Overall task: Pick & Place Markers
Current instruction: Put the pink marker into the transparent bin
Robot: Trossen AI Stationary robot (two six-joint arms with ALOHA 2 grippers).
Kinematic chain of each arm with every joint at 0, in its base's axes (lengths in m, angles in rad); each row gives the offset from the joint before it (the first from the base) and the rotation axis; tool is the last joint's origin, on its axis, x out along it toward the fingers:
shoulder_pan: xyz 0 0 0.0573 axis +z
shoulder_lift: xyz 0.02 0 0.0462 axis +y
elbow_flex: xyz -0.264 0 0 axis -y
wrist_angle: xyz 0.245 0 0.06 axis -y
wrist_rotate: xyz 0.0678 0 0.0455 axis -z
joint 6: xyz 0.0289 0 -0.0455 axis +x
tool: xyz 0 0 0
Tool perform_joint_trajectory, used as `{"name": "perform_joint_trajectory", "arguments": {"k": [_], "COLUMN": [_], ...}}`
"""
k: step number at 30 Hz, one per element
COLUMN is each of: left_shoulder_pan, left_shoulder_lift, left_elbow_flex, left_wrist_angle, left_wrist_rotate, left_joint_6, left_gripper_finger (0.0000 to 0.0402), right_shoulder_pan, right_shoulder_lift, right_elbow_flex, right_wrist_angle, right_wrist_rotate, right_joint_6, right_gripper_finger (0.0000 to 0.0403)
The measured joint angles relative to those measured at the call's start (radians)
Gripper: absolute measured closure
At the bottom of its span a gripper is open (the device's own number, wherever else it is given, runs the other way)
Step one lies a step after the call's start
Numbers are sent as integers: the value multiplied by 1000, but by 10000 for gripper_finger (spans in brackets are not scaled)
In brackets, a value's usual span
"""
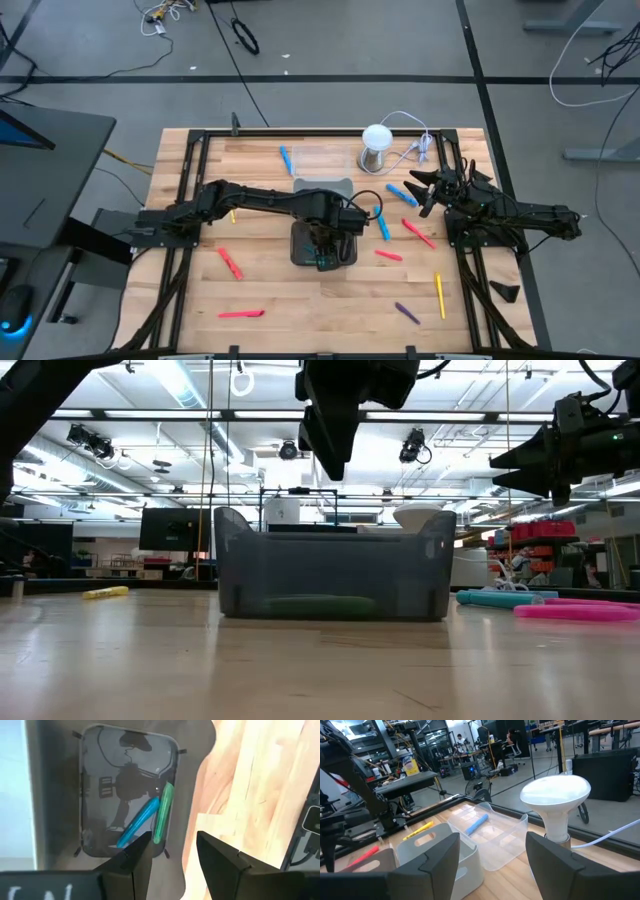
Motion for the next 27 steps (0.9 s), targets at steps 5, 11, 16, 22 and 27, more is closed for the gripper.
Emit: {"name": "perform_joint_trajectory", "arguments": {"k": [5, 11, 16, 22, 27], "left_shoulder_pan": [-2, -35, -80, -124, -173], "left_shoulder_lift": [0, 0, -15, -118, -228], "left_elbow_flex": [0, -1, -45, -211, -360], "left_wrist_angle": [0, 0, 2, 64, 142], "left_wrist_rotate": [-1, -1, 0, -2, -1], "left_joint_6": [0, -30, -98, -171, -219], "left_gripper_finger": [241, 241, 241, 241, 241], "right_shoulder_pan": [0, 0, 0, 0, 0], "right_shoulder_lift": [0, 0, 0, 0, 0], "right_elbow_flex": [0, 0, 0, 0, 0], "right_wrist_angle": [0, 0, 0, 0, 0], "right_wrist_rotate": [0, 0, 0, 0, 0], "right_joint_6": [0, 0, 0, 0, 0], "right_gripper_finger": [172, 172, 172, 172, 172]}}
